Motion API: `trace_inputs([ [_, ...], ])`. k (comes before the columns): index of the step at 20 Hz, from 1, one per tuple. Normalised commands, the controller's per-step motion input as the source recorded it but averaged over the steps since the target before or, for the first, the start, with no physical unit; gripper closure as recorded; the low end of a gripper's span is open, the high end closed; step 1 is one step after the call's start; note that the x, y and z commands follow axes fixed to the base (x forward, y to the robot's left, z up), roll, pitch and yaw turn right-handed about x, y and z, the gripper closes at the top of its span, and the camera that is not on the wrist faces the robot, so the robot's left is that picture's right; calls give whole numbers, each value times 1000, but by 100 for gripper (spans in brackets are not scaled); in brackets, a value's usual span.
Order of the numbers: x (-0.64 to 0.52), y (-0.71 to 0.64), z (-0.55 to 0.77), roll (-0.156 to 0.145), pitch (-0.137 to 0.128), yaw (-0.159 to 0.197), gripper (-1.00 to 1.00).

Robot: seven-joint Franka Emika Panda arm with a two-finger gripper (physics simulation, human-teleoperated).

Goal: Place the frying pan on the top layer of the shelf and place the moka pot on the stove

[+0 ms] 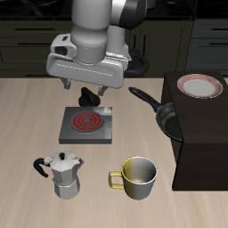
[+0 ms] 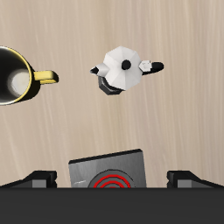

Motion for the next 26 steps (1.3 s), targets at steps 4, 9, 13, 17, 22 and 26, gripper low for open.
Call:
trace_inputs([
  [4, 141, 294, -21, 5, -18, -4, -100],
  [9, 111, 184, 81, -4, -38, 9, -100],
  [13, 36, 44, 355, -13, -49, -3, -100],
  [17, 82, 46, 225, 35, 17, 3, -100],
  [22, 81, -90, 276, 85, -53, 2, -100],
  [26, 67, 38, 5, -1, 13, 23, -100],
])
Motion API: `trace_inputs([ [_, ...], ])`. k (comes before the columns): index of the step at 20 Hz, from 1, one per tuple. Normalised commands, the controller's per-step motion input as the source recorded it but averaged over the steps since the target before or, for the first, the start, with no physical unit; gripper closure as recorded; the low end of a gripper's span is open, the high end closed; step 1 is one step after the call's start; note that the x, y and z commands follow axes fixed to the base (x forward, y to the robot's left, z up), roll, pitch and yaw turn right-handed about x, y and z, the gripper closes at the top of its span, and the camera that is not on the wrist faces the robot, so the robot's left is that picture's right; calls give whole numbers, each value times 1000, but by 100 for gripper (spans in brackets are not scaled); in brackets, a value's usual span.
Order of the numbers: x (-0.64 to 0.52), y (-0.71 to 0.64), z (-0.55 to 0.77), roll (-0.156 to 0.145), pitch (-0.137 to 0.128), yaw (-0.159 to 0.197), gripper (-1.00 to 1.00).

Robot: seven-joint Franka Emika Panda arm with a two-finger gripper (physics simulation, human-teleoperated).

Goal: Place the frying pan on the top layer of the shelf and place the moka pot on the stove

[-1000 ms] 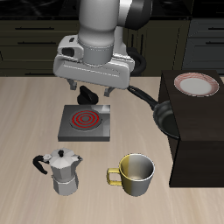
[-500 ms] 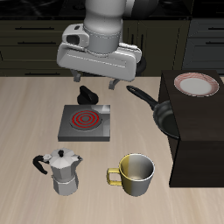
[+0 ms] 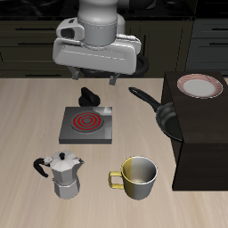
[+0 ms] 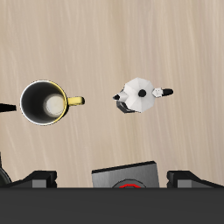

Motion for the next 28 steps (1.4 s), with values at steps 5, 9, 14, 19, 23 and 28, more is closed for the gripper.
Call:
trace_inputs([
  [5, 149, 2, -48, 41, 49, -22, -100],
  [9, -103, 43, 37, 128, -10, -55, -100],
  [14, -13, -162, 93, -49, -10, 49, -100],
  [19, 27, -251, 13, 24, -81, 89, -100],
  [23, -27, -69, -56, 133, 122, -12, -100],
  [28, 28, -144, -113, 58, 36, -40, -100],
])
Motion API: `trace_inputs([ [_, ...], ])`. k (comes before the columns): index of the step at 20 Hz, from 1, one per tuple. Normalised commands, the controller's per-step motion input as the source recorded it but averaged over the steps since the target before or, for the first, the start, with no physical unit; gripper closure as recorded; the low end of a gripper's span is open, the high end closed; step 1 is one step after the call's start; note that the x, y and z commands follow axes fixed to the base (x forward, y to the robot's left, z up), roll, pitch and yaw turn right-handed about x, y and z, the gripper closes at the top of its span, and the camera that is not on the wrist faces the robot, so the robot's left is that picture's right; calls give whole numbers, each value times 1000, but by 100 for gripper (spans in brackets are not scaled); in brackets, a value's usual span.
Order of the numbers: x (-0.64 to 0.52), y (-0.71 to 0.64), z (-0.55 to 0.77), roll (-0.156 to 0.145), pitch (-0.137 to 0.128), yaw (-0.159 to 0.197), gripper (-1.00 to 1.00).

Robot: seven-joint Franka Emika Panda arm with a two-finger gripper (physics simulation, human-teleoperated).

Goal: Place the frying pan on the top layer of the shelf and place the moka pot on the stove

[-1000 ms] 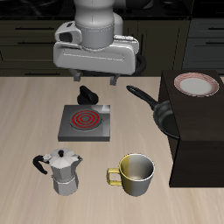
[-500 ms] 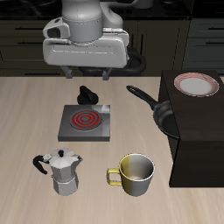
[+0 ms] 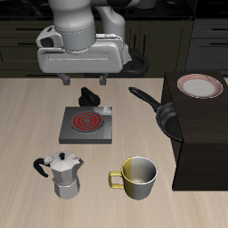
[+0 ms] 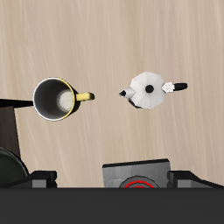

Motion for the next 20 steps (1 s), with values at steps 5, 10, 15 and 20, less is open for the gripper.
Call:
trace_inputs([
  [5, -52, -335, -9, -46, -27, 22, -100],
  [10, 30, -182, -374, 9, 14, 99, -100],
  [15, 107, -182, -389, -25, 2, 9, -100],
  [20, 81, -62, -311, 0, -3, 57, -100],
])
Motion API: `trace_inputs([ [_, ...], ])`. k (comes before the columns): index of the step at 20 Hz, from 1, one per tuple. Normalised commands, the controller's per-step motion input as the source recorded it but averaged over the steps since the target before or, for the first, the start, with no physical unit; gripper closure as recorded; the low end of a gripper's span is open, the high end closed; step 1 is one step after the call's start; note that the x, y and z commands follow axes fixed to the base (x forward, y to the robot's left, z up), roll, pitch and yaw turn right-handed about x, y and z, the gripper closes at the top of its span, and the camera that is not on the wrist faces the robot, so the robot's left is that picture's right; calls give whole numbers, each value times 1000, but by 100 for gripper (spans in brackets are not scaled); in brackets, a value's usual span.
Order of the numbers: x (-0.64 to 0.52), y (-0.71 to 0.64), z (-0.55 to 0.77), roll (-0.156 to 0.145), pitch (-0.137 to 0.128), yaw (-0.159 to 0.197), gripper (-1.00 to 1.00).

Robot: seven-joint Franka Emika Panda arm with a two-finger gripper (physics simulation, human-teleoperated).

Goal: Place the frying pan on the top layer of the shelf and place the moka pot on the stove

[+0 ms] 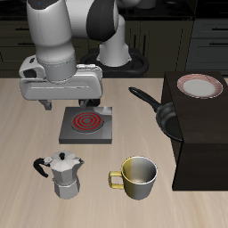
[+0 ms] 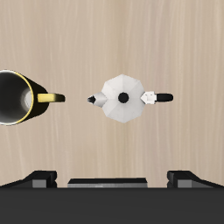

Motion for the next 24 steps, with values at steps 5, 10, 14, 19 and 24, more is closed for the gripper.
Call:
trace_inputs([
  [5, -11, 66, -69, 39, -52, 79, -100],
  [10, 133, 0, -209, 0, -18, 42, -100],
  [14, 0, -98, -227, -47, -80, -21, -100],
  [19, 22, -57, -151, -33, -69, -19, -100],
  [24, -23, -175, -97, -42, -31, -42, -100],
])
